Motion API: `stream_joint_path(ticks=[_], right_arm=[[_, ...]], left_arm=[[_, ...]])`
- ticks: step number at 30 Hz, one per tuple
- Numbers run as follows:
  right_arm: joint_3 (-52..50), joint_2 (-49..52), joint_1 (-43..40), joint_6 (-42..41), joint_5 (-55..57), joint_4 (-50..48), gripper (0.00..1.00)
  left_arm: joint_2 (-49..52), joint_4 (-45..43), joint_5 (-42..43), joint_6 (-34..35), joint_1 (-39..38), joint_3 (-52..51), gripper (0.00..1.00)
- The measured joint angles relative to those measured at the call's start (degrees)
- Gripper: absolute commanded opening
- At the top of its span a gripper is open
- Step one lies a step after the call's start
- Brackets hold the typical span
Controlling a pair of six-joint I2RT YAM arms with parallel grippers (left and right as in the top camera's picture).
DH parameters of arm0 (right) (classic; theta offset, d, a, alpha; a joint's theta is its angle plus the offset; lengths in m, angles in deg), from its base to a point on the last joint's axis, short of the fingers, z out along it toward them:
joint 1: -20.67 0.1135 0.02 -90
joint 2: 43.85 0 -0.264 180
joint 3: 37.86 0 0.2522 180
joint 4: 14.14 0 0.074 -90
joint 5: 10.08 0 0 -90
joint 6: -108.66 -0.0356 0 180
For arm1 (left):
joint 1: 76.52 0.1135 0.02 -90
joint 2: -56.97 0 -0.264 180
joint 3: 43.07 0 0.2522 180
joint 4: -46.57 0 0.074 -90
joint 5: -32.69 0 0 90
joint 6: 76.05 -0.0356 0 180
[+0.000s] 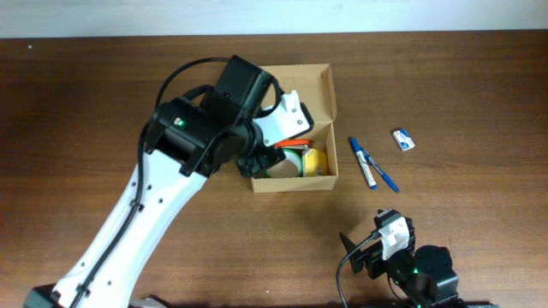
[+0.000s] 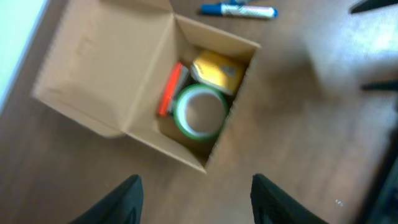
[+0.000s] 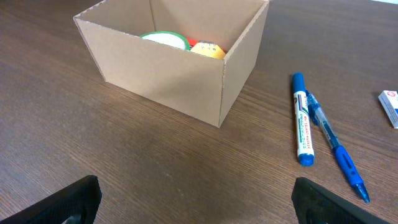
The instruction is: Pack container
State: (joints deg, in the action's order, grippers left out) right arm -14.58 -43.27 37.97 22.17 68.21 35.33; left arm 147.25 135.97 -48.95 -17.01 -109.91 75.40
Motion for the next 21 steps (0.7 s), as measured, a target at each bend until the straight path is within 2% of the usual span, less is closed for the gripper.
stream_joint_path(ticks=[4, 12, 15, 21], right_arm=[[0.0, 0.0, 0.0, -0.02, 0.0, 0.02, 0.99], [0.0, 0.0, 0.0, 0.02, 0.0, 0.0, 0.99], [0.0, 0.0, 0.0, 0.02, 0.0, 0.0, 0.99], [0.0, 0.0, 0.0, -0.02, -0.02, 0.02, 0.99]], left_arm=[[-3.67, 5.07, 3.41, 1.29, 0.0, 0.0, 0.55], [-12.57, 13.55, 4.76, 3.21, 0.0, 0.0, 0.54], [-17.11, 14.36, 4.92, 3.43, 0.57, -0.39, 0.54], [-25.29, 13.77, 7.41, 3.65, 3.76, -9.14, 0.55]])
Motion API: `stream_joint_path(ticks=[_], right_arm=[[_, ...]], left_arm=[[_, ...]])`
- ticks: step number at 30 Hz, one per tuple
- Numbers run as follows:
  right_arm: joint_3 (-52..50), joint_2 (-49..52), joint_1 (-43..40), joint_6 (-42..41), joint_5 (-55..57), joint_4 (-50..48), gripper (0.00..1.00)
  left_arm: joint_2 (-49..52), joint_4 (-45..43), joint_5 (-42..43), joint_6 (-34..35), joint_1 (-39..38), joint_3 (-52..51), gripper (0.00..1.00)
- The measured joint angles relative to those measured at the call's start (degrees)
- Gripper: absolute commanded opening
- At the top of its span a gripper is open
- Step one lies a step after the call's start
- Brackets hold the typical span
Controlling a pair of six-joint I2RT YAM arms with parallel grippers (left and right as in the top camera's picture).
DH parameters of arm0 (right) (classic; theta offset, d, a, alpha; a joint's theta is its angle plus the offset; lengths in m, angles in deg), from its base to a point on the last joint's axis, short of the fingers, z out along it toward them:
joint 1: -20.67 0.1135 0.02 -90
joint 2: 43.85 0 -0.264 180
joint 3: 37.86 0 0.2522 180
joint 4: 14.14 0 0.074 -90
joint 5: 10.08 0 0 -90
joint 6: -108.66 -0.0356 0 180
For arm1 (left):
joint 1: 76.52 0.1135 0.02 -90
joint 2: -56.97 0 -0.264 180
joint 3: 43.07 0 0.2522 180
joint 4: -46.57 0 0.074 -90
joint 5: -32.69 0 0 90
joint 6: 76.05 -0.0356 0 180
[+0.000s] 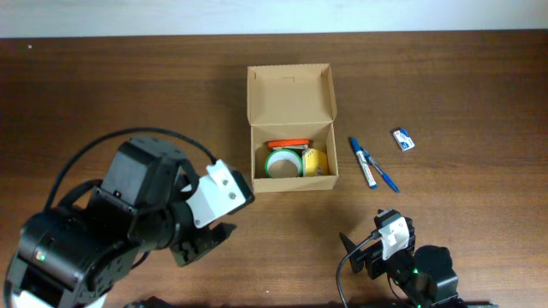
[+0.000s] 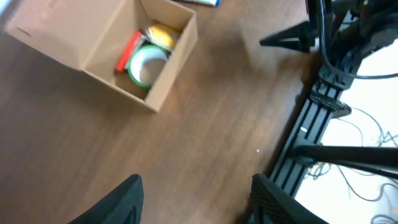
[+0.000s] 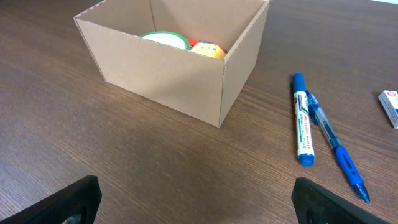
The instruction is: Pack container
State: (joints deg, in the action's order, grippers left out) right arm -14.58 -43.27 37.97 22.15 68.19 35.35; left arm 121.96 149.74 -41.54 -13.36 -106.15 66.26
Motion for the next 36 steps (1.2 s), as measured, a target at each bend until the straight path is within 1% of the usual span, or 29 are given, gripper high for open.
stream_joint_path(ticks=[2, 4, 6, 7, 9, 11, 13, 15, 19, 23, 25, 28, 33, 36], right_arm=[[0.0, 0.0, 0.0, -0.63, -0.28, -0.02, 0.99], [0.0, 0.0, 0.0, -5.99, -0.7, -0.09, 0.99], [0.0, 0.0, 0.0, -16.52, -1.38, -0.35, 0.99], [0.0, 0.0, 0.0, -21.9, -1.77, -0.37, 0.99], [0.0, 0.0, 0.0, -33.22, -3.37, -0.46, 0.99], [0.0, 0.0, 0.0, -41.64, -4.52, -0.48, 0.99], [0.0, 0.0, 0.0, -46.66, -5.6, -0.5, 0.99], [0.02, 0.0, 0.0, -49.29, -6.49, -0.61, 0.99], [0.0, 0.0, 0.0, -51.78, -7.87, -1.44, 0.99], [0.09, 0.0, 0.0, -50.84, -9.42, -4.35, 0.99], [0.87, 0.07, 0.0, -49.44, -9.38, -3.98, 0.99], [5.64, 2.29, 0.0, -47.21, -8.2, -0.02, 0.99], [14.49, 12.2, 0.0, -42.34, -5.22, 6.91, 0.99], [23.67, 23.91, 0.0, -38.03, -2.45, 12.39, 0.99]], left_arm=[[-0.92, -0.02, 0.61, 0.17, 0.48, -2.1, 0.55], [-2.05, -0.02, 0.9, 0.2, 1.44, -3.89, 0.55], [-3.48, -0.04, 1.01, 0.11, 2.69, -4.55, 0.65], [-4.11, -0.09, 1.05, 0.22, 3.19, -4.57, 1.0], [-5.62, -0.2, 1.31, 0.57, 3.89, -4.55, 1.0], [-6.47, -0.22, 1.44, 0.79, 4.11, -4.55, 1.0], [-6.62, -0.22, 1.44, 0.79, 4.11, -4.55, 1.0], [-6.58, -0.24, 1.44, 0.79, 4.11, -4.55, 1.0], [-6.45, -0.24, 1.44, 0.79, 4.11, -4.55, 1.0], [-6.45, -0.26, 1.44, 0.79, 4.11, -4.57, 1.0], [-6.45, -0.26, 1.44, 0.79, 4.11, -4.57, 1.0], [-6.45, -0.26, 1.44, 0.79, 4.11, -4.57, 1.0], [-6.45, -0.26, 1.44, 0.79, 4.11, -4.57, 1.0], [-6.45, -0.26, 1.44, 0.79, 4.11, -4.57, 1.0]])
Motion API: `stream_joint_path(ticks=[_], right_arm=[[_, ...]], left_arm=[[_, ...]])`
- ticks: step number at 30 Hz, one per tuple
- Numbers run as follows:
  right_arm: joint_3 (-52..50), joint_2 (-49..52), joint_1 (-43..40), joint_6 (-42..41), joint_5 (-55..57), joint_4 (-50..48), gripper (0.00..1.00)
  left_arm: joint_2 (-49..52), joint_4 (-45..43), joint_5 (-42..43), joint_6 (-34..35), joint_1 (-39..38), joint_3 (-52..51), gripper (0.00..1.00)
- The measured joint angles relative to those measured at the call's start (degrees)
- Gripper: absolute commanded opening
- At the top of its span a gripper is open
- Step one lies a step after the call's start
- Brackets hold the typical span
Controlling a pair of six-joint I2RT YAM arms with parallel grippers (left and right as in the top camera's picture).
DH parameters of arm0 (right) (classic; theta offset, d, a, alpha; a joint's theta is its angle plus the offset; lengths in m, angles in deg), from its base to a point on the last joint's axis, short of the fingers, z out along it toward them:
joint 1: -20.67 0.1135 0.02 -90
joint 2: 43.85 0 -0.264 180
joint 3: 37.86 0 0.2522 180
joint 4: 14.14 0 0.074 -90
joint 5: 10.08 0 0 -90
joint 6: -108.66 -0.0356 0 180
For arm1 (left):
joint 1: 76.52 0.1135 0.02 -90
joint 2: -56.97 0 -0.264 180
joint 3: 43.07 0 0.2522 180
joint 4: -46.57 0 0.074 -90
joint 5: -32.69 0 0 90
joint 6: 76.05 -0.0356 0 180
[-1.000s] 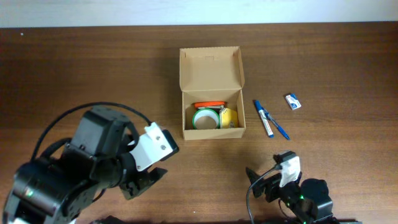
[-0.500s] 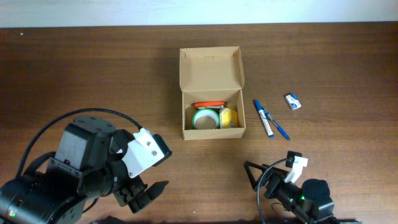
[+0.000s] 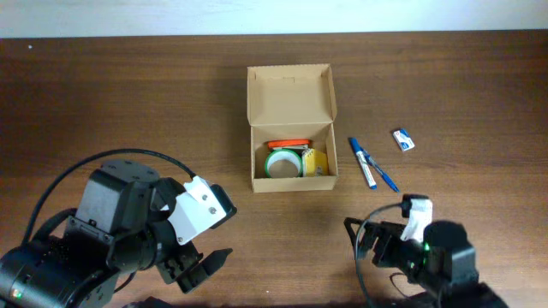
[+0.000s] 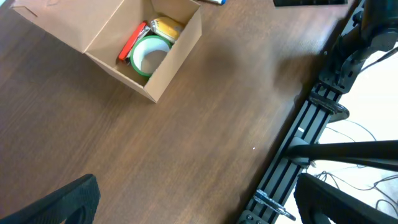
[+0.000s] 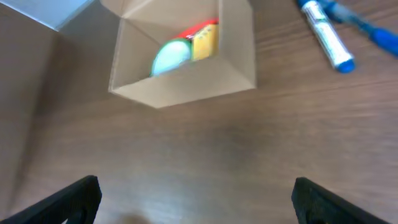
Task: Pack container
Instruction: 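Reach right gripper to the staples box and grasp it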
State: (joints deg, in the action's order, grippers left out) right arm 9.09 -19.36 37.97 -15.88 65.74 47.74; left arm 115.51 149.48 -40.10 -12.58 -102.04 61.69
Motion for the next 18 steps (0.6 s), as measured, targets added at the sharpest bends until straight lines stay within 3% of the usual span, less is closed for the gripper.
stream_joint_path(ticks=[6, 11, 18], right_arm=[[15.74, 17.11, 0.0, 5.42, 6.95, 7.08, 0.99], [24.9, 26.86, 0.0, 6.75, 11.91, 6.95, 0.99], [26.73, 32.28, -0.28, 7.37, 15.47, 6.84, 0.99]], left_arm=[[0.0, 0.02, 0.0, 0.0, 0.0, -0.04, 1.0], [0.0, -0.02, 0.0, 0.0, 0.0, -0.04, 1.0], [0.0, 0.0, 0.0, 0.0, 0.0, -0.04, 1.0]])
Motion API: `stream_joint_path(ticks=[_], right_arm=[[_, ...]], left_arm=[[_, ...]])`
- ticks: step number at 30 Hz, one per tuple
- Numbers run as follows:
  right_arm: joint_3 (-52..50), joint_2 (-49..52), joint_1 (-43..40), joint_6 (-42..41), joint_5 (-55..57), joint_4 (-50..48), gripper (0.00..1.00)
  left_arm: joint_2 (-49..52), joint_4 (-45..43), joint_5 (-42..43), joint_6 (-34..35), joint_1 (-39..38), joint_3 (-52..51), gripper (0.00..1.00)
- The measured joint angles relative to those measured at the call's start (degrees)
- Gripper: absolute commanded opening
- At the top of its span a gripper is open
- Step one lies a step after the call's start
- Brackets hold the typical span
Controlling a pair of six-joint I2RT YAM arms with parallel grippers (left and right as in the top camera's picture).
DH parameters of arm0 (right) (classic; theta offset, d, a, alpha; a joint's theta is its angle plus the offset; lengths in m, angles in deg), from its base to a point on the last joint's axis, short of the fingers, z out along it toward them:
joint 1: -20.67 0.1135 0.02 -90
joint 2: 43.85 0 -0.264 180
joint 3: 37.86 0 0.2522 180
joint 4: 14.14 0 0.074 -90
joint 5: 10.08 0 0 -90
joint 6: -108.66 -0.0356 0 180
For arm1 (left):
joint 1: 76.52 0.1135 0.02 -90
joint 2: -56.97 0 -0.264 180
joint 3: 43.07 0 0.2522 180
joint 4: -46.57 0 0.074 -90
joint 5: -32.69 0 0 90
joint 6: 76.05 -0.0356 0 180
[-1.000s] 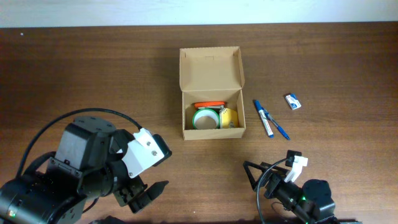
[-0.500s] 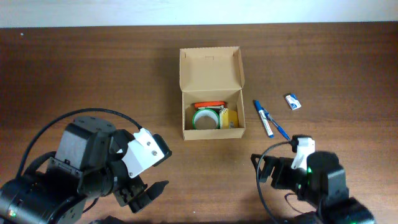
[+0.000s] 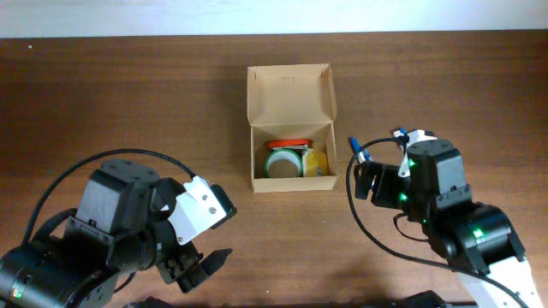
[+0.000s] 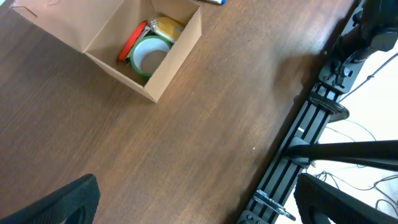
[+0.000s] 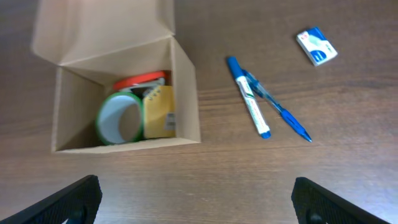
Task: Pack container
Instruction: 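Reach right gripper to the staples box and grasp it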
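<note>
An open cardboard box [image 3: 291,175] stands mid-table with its lid folded back. Inside lie a green tape roll [image 5: 119,119], a yellow item [image 5: 160,112] and an orange item [image 5: 140,81]. To the right of the box, a blue marker [image 5: 247,96] and a blue pen [image 5: 280,112] lie side by side on the table. A small blue-and-white eraser [image 5: 317,46] sits farther right. My right gripper [image 5: 196,205] hangs open and empty above the table just right of the box. My left gripper [image 4: 199,205] is open and empty, high over the front left.
The left arm's bulk [image 3: 128,239] fills the front-left corner. In the overhead view the right arm [image 3: 437,205] covers most of the marker and pen. A black rail and cables [image 4: 323,106] run along the table's front edge [image 4: 280,124].
My right arm has moved from the table's front edge to beside the box's right side, over the marker and pen. The left arm has not moved.
My left gripper was open right over the box while the right one rested low at the front. The left then stood back at the front left, later with its jaws spread wider. The right arm had lifted by then and now hangs over the pens.
</note>
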State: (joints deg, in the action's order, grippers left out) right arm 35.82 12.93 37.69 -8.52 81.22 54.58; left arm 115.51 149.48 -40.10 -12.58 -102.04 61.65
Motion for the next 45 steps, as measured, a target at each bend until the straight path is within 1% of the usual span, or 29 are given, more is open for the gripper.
stream_joint_path(ticks=[3, 9, 13, 15, 18, 20, 25, 29, 37, 45], right_arm=[[0.17, 3.82, -3.02, -2.51, 0.39, 2.12, 0.99], [0.22, 14.91, -13.44, -4.9, -0.92, 2.58, 0.99], [0.24, 21.35, -18.99, -7.37, -2.89, -0.96, 0.99], [0.39, 24.06, -20.41, -8.81, -3.98, -2.8, 0.99], [3.32, 29.27, -20.9, -10.1, -4.68, -3.08, 0.99], [7.34, 32.98, -20.9, -10.6, -4.94, -2.58, 0.99], [21.2, 43.45, -20.92, -13.22, -5.46, 1.25, 0.99], [26.51, 49.77, -20.92, -15.54, -5.73, 1.29, 0.99], [28.79, 55.91, -21.51, -17.68, -5.68, -0.9, 0.99], [28.81, 56.78, -23.87, -17.44, -5.03, -1.9, 0.99]], left_arm=[[0.0, 0.0, 0.0, 0.0, 0.0, 0.0, 1.0], [0.0, 0.0, 0.0, 0.0, 0.0, 0.0, 1.0], [0.0, 0.0, 0.0, 0.0, 0.0, 0.0, 1.0], [0.0, 0.0, 0.0, 0.0, 0.0, 0.0, 1.0], [0.0, -0.02, 0.02, 0.0, 0.0, 0.0, 1.0], [0.0, 0.0, 0.0, 0.0, 0.0, 0.0, 1.0], [0.0, -0.04, 0.02, 0.0, 0.0, 0.0, 1.0], [0.0, 0.0, 0.02, 0.0, 0.0, 0.0, 1.0], [0.0, 0.0, 0.0, 0.0, 0.0, 0.0, 1.0], [0.0, 0.0, 0.0, 0.0, 0.0, 0.0, 1.0]])
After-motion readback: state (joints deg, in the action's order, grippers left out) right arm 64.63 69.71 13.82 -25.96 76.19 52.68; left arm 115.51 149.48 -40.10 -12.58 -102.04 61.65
